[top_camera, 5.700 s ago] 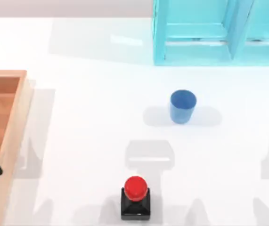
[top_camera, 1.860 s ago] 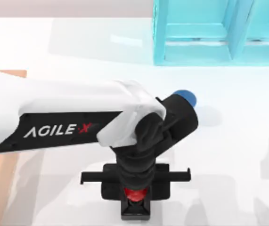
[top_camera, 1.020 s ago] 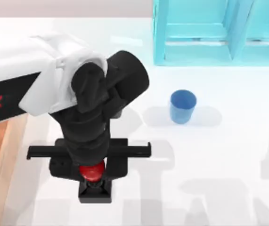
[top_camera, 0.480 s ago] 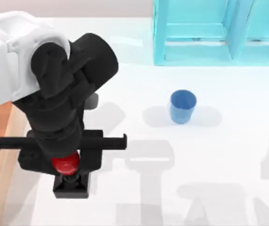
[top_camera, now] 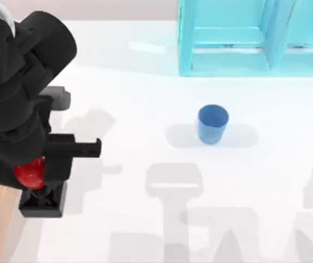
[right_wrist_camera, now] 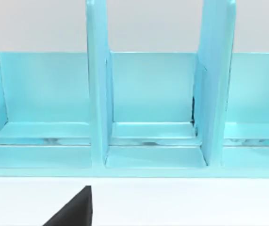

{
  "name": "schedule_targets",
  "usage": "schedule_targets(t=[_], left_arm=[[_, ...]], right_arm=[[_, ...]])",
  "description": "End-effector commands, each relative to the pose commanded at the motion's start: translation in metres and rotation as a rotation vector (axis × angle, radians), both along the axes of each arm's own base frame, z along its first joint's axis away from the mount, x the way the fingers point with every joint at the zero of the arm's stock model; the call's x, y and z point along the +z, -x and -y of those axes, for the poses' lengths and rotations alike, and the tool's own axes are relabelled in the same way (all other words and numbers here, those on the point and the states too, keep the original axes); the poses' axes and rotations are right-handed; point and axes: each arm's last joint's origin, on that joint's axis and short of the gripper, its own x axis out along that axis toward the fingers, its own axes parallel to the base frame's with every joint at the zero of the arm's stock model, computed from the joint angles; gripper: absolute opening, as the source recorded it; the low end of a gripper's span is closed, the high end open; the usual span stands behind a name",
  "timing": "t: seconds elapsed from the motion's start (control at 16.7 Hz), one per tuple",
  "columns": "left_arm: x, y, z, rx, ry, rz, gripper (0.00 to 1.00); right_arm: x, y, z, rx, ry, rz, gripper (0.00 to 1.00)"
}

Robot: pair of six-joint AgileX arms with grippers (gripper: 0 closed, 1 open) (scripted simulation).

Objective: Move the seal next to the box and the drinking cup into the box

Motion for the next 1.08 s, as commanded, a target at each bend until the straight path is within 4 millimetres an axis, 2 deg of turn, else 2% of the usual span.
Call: schedule_targets(t=[0.36, 0.78, 1.08], left_arm=[[-0.005, -0.001, -0.001, -0.004, -0.003, -0.004, 0.0], [-0.061, 0.0, -0.003, 0.0, 0.001, 0.002, 0.0], [-0.064, 0.0, -0.003, 0.0, 0.0, 0.001, 0.0]], right_arm=[[0.0, 0.0, 0.0, 0.0, 0.0, 0.0, 1.0], [0.0, 0.0, 0.0, 0.0, 0.0, 0.0, 1.0], [0.0, 0.0, 0.0, 0.0, 0.0, 0.0, 1.0]])
